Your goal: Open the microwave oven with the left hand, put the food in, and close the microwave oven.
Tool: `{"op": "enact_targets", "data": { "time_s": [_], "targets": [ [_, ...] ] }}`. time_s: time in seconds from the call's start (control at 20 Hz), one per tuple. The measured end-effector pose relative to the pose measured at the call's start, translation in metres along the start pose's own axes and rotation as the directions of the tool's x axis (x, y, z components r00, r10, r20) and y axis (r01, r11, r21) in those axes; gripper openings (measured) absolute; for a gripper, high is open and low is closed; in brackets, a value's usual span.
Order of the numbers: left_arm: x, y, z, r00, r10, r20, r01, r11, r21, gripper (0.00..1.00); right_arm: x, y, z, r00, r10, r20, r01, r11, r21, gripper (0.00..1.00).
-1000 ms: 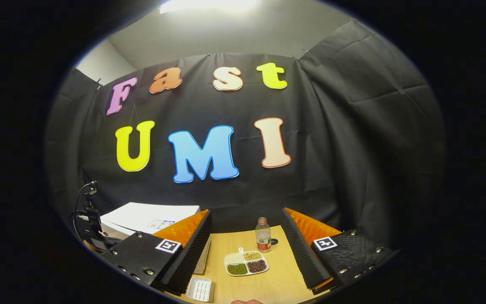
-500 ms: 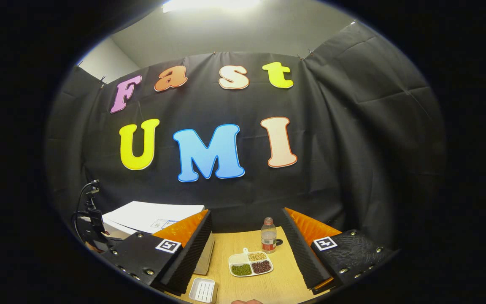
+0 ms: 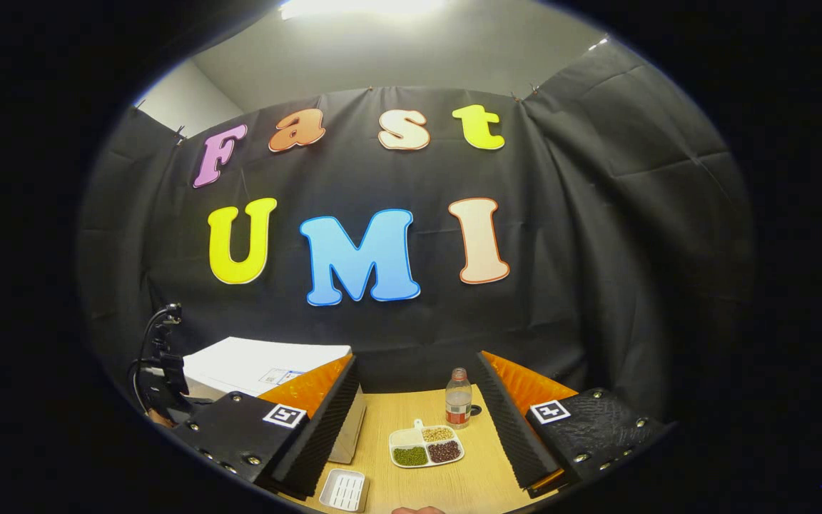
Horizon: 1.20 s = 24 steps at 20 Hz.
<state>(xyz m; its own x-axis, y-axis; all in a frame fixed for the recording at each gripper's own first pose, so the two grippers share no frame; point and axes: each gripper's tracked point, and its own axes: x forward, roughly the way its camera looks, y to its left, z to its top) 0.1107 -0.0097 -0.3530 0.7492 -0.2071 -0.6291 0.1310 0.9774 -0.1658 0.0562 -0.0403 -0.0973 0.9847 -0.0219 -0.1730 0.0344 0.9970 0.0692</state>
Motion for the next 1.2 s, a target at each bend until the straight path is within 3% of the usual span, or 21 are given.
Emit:
{"op": "enact_targets", "data": {
  "time_s": [0.15,0.25,0.5,0.55,0.6,0.75,0.85,1.05,1.2],
  "targets": [
    [-0.004,0.001,0.004,1.000,0.016,0.012,-0.016,1.000,0.001,0.07,0.001,0.006,-0.001,1.000,0.019,-0.005,-0.019,1.000,0.008,0.98],
    [-0.016,0.012,0.017,0.997,0.066,0.047,-0.067,0.997,0.035,0.07,0.003,0.011,0.004,0.999,0.033,0.002,-0.033,0.999,0.007,0.98],
    [-0.086,0.023,0.097,0.967,0.102,0.232,-0.116,0.992,0.049,0.09,0.002,0.028,0.025,0.998,0.055,0.040,-0.055,0.998,0.006,0.98],
    [-0.106,0.024,0.115,0.955,0.109,0.276,-0.127,0.991,0.048,0.13,0.002,0.033,0.029,0.997,0.057,0.045,-0.057,0.998,0.003,0.98],
    [-0.125,0.027,0.131,0.942,0.117,0.315,-0.140,0.989,0.050,0.25,0.002,0.036,0.032,0.997,0.059,0.048,-0.059,0.998,-0.001,0.98],
    [-0.182,0.037,0.173,0.896,0.160,0.414,-0.195,0.980,0.044,0.76,-0.006,0.047,0.040,0.997,0.061,0.054,-0.061,0.998,-0.014,0.98],
    [-0.215,0.037,0.185,0.875,0.167,0.453,-0.205,0.978,0.036,0.95,-0.011,0.054,0.044,0.996,0.063,0.062,-0.062,0.998,-0.018,0.98],
    [-0.250,0.040,0.187,0.857,0.167,0.488,-0.222,0.973,0.057,0.95,-0.021,0.069,0.051,0.995,0.064,0.073,-0.063,0.998,-0.016,0.98],
    [-0.256,0.047,0.176,0.863,0.166,0.477,-0.222,0.973,0.064,0.96,-0.030,0.078,0.056,0.995,0.060,0.085,-0.058,0.998,-0.021,0.98]
  ]
}}
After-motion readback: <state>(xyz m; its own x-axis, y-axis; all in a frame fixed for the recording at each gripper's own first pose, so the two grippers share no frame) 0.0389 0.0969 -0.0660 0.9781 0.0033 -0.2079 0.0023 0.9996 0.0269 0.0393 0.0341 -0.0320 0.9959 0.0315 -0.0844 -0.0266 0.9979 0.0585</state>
